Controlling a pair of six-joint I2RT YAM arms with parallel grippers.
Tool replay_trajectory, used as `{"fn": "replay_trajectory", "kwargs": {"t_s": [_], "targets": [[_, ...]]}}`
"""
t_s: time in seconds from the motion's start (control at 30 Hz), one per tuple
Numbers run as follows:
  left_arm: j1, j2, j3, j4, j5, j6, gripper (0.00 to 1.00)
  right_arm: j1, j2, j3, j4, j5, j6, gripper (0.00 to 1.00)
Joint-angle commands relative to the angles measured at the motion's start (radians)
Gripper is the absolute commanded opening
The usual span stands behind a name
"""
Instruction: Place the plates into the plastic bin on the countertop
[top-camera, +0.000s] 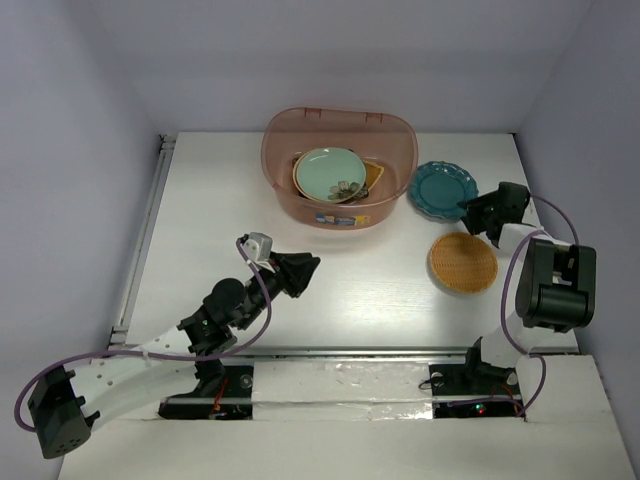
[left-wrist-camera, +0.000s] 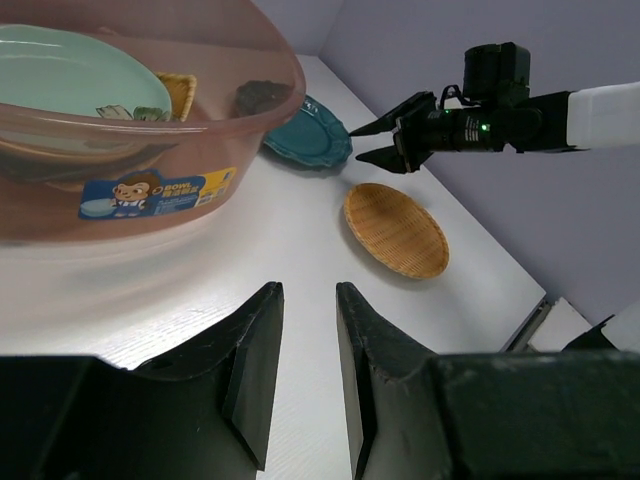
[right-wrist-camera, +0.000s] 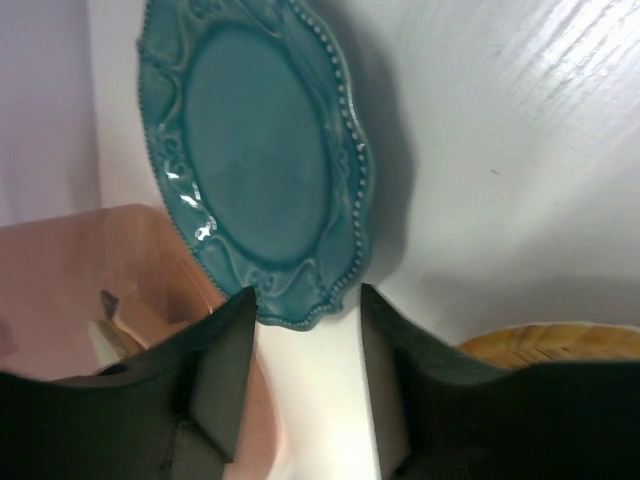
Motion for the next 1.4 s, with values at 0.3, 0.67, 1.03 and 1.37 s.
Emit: {"fn": "replay_trajectory", "kwargs": {"t_s": [0.3,0.67,1.03,1.37], "targets": [[-0.005,-0.021,-0.015,0.03,0.005,-0.022,0.25,0.003,0.128,0.276,-0.347,0.149,-0.227,0.6],[-0.005,-0.046,-0.021,0.037,-0.001,-0.028,0.25,-0.017,0.28,0.513,-0.517,0.109,-0.287,0.79],[-0.005,-0.027,-0.027,0.046,-0.029,-0.025,0.25,-0.017,0.445,0.706,-0.684,0.125,-0.335,0.75],[-0.005,-0.009,-0.03,0.053,-0.037,-0.023,0.25,-0.007,0.421,0.69,-0.649,0.15,-0.37,0.12]]}}
